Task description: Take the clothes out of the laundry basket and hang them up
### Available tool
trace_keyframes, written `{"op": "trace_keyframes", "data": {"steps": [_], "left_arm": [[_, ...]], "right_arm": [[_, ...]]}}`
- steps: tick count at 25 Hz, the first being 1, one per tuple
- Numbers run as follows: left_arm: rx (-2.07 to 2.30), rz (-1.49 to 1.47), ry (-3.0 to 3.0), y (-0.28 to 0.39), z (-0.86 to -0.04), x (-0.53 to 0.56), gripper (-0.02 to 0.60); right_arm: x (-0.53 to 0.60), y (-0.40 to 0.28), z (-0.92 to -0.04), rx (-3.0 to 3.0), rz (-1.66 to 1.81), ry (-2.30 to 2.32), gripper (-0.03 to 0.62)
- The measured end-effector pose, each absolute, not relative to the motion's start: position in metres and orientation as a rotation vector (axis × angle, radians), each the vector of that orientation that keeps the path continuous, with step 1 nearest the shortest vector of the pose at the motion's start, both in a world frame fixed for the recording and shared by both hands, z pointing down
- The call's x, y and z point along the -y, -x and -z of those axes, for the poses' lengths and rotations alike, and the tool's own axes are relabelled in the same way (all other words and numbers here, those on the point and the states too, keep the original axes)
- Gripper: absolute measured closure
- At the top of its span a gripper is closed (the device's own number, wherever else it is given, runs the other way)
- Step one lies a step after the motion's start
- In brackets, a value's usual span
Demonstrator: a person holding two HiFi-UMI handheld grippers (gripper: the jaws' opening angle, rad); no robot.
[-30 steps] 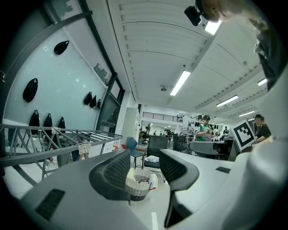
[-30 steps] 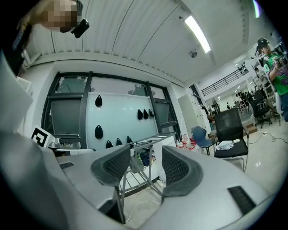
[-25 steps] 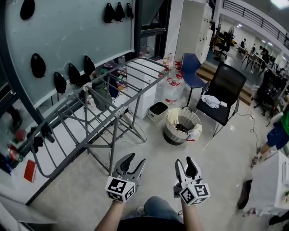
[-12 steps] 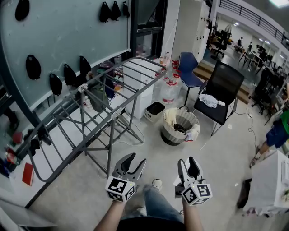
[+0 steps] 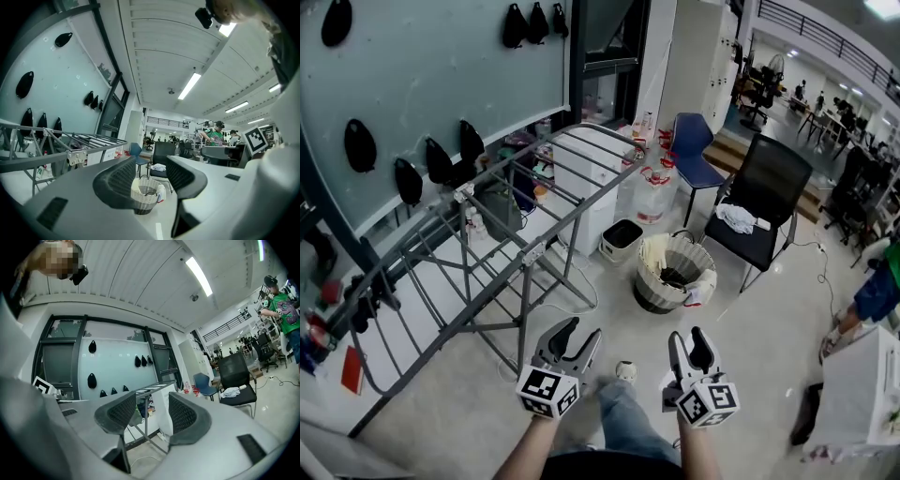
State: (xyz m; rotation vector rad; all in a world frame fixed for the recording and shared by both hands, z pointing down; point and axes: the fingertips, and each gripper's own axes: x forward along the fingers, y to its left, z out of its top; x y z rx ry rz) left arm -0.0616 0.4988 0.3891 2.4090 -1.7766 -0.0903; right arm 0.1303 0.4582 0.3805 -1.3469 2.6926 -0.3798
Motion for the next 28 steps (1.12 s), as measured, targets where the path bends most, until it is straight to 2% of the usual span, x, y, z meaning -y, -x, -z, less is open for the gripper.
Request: {"op": "trace_keyframes", "data": {"steps": [11,20,28], "left_arm": [[1.797,0.062,-2.357,0.066,-0.42,-0.349,0.385],[1.785,-0.009,-2.364,0.041,-0.418,-0.158,0.385],[1.722,-0.035,-2.371,0.017,-0.43,-0.054,0.385]], "right_arm": [[-0.3,-0.135,-0.417,-2.711,0.394,1.335,0.391],[-0.101,-0.16,-0.41,-2.67,0.472,1.376,0.391],[0.003,-0.181,-0.422,-2.652,0.511,1.397,0.391]]}}
